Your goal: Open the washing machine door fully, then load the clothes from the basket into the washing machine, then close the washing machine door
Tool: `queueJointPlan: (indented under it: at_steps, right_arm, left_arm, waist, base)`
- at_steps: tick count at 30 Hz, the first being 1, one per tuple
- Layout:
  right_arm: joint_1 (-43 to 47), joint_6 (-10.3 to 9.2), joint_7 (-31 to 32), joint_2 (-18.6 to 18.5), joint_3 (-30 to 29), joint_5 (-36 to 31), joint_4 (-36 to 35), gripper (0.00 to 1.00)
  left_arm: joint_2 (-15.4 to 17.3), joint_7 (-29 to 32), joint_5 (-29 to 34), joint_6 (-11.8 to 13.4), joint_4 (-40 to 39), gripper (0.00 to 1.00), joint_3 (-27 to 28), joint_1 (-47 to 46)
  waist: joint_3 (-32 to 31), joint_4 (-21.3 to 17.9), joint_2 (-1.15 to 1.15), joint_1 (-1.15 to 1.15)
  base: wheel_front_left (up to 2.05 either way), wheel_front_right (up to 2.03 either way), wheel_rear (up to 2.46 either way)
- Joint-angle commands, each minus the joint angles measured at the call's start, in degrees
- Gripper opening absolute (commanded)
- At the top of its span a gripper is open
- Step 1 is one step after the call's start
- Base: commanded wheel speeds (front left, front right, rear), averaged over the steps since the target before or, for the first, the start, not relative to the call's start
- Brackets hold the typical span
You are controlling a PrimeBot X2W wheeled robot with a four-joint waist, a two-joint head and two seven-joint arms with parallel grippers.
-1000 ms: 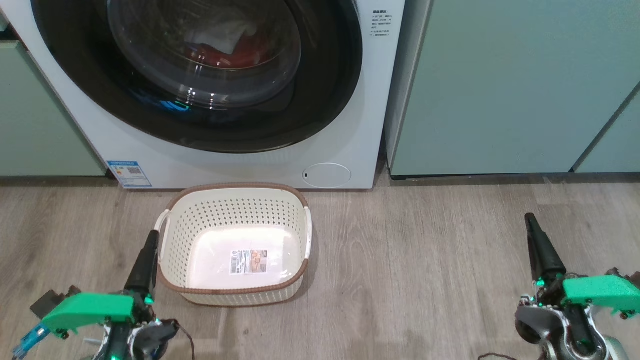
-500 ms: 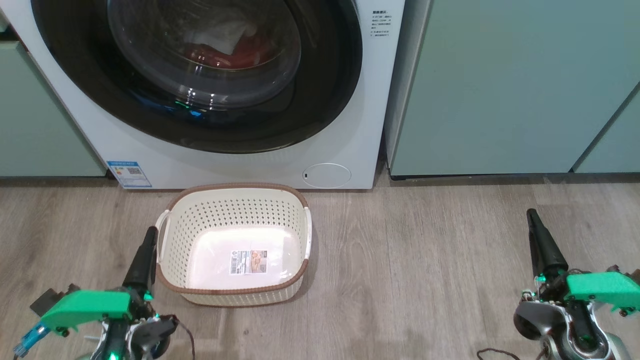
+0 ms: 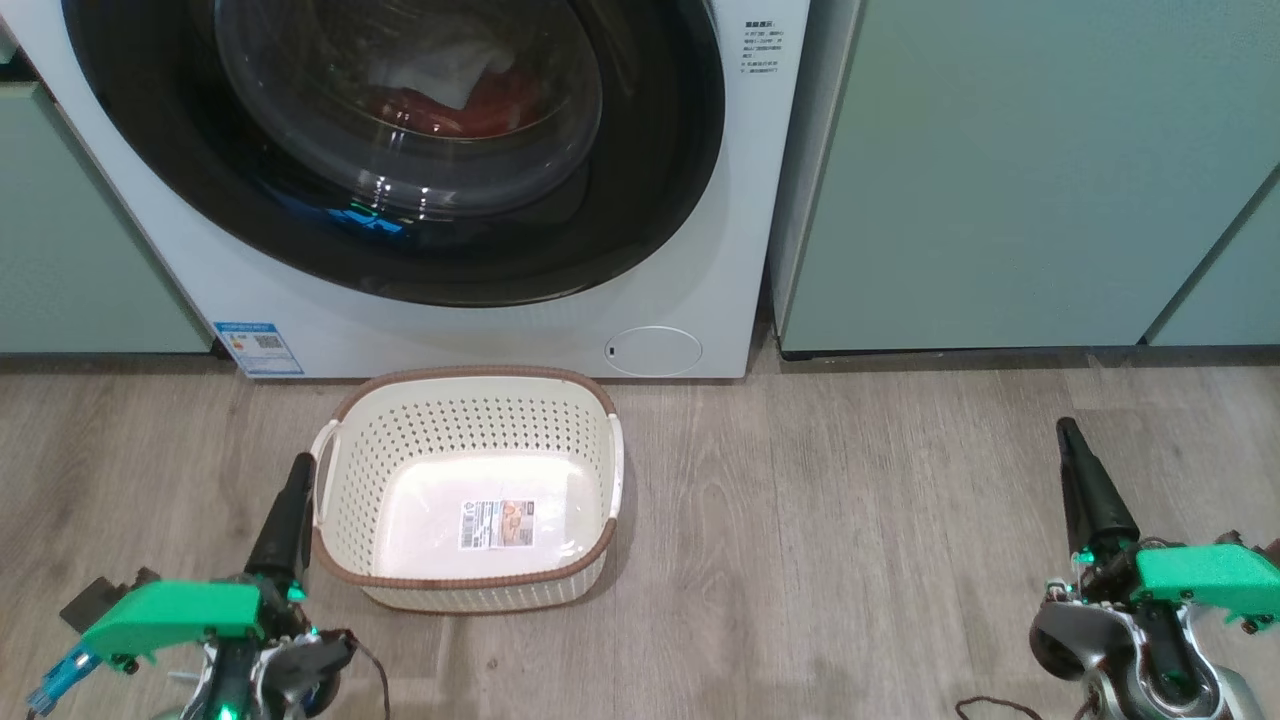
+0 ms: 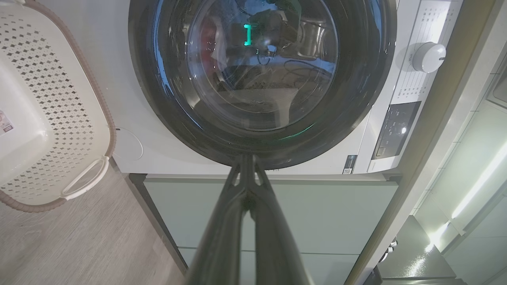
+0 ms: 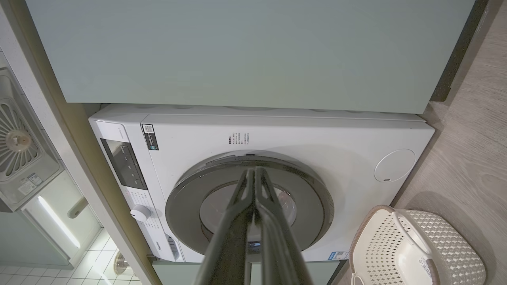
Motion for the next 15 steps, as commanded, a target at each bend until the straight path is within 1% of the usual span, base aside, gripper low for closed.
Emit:
queueJointPlan:
  at_steps: [1, 15]
  right_arm:
    - [-2.78, 0.0, 0.5, -0.63, 1.06, -0.03, -1.84, 0.0]
    - [-2.8, 0.0, 0.65, -0.49, 0.87, -0.19, -1.83, 0.0]
  left_arm:
    - [0.44, 0.41, -0.33, -0.53, -1.71, 0.0, 1.96, -2.73]
    - [0.42, 0.43, -0.31, -0.53, -1.72, 0.0, 1.98, -2.73]
  waist:
    - [0.0, 0.0, 0.0, 0.0]
    - [0.0, 0.0, 0.0, 0.0]
  base:
    - [0.0, 0.0, 0.0]
    - [0.0, 0.0, 0.0]
